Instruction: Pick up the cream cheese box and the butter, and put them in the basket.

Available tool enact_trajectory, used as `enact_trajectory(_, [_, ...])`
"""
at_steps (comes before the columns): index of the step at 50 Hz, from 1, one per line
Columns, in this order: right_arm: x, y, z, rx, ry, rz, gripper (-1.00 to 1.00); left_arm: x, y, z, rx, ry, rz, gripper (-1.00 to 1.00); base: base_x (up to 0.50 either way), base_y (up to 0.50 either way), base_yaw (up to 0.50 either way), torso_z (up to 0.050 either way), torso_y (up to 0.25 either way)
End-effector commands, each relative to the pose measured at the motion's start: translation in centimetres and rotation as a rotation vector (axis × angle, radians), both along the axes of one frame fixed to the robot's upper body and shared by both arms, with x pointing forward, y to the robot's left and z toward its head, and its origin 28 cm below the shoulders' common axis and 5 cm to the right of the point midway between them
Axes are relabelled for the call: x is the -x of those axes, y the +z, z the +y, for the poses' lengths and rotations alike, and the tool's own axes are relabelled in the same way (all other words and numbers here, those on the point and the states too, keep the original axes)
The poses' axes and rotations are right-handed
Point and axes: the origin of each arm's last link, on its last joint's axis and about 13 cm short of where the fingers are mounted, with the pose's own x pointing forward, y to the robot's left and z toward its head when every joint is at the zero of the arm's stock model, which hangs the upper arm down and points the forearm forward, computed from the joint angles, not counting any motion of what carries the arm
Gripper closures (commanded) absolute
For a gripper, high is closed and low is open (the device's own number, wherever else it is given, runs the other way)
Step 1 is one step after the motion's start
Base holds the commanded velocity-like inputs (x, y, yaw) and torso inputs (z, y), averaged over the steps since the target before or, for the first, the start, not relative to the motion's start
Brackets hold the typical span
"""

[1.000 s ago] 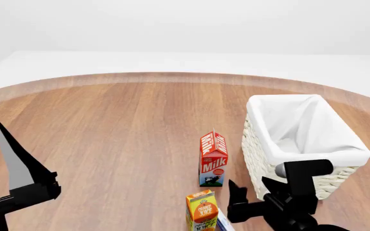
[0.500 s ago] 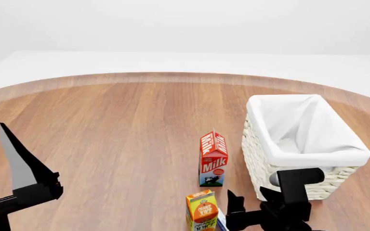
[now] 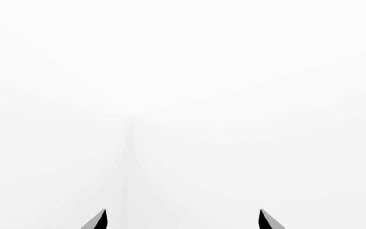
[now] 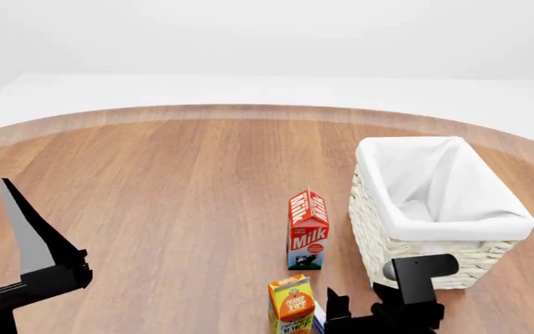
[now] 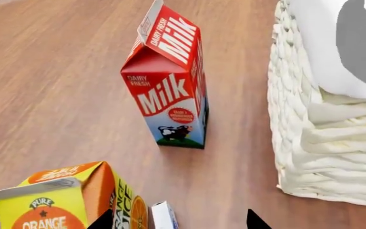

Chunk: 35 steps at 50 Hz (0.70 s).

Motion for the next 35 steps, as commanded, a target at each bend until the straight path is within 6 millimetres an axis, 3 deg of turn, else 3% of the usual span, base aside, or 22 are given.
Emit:
enact_trajectory(1, [0.0,-0.8,-0.2,-0.016,-0.011,0.009,-1.0,0.1,0.0,0.2,-0.004,0.017,-0.001,-1.0,0.0,0.0,0.0,0.0,0.0])
enact_trajectory(35, [0.8,-3.4,-0.8,-0.007,-0.049,0.084,-1.0,0.0,-0.1,0.2,-0.004,0.019,0.004,-1.0,0.0,0.0,0.0,0.0,0.0])
